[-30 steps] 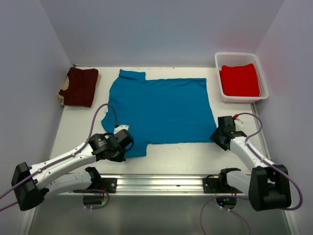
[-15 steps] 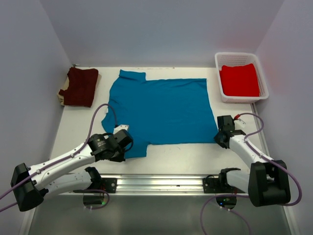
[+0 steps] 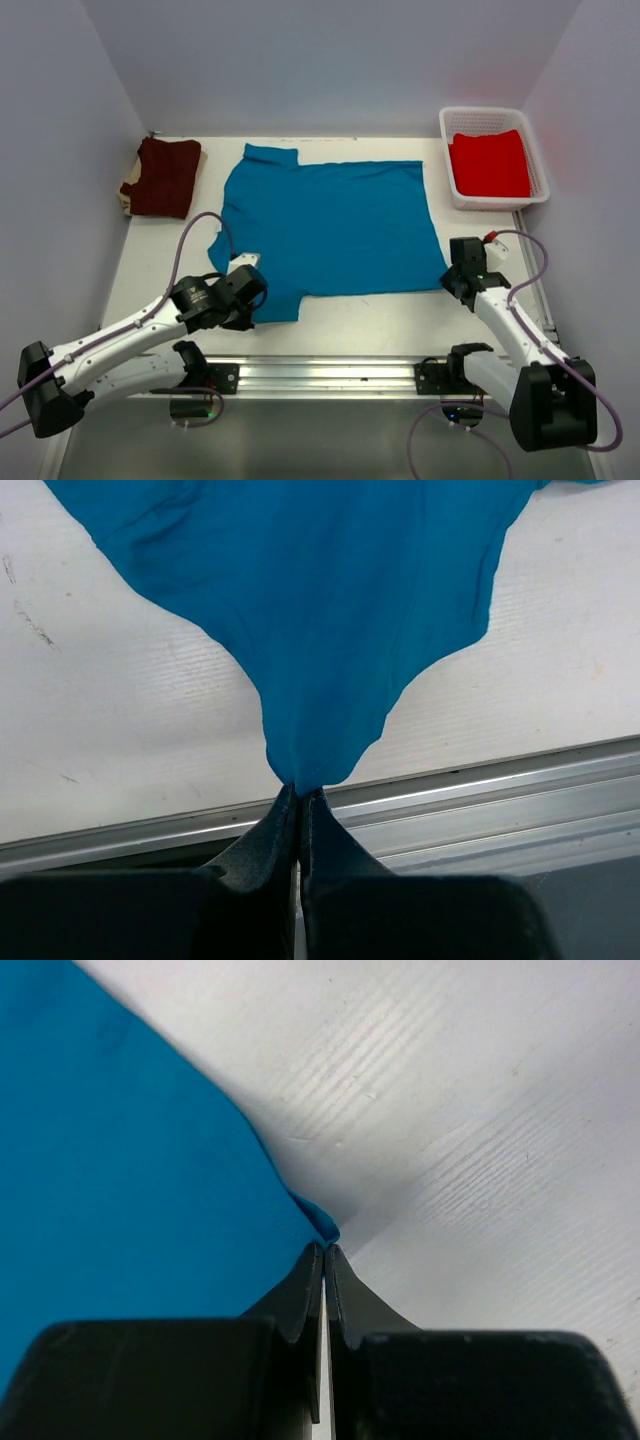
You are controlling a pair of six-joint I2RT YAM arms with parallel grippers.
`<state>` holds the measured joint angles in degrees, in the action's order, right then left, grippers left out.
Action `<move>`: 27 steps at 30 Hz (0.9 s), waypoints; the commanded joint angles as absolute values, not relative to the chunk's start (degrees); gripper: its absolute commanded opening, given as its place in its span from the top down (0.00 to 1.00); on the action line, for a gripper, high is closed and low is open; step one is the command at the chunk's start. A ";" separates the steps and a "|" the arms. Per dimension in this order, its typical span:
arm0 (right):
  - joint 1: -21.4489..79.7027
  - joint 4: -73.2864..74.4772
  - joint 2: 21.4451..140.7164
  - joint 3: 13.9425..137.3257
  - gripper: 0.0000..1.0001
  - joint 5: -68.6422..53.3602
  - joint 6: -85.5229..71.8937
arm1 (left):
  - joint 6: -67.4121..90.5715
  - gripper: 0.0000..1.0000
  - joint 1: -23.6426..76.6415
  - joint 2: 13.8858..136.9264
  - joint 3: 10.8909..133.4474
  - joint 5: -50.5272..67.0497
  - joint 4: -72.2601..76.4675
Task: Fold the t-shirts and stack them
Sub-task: Grap the side of the flattened tshirt closest away from the robot with both arms, then fold the flattened tshirt in 1/3 of the way
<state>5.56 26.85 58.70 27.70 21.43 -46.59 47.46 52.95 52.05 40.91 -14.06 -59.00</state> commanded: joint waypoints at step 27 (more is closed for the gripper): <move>5.01 18.28 86.82 56.32 1.00 19.60 -38.94 | 38.06 1.00 36.39 65.64 50.71 -35.33 -35.35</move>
<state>5.50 20.86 84.27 51.59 19.42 -39.88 42.46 39.35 63.86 48.99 -32.93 -43.64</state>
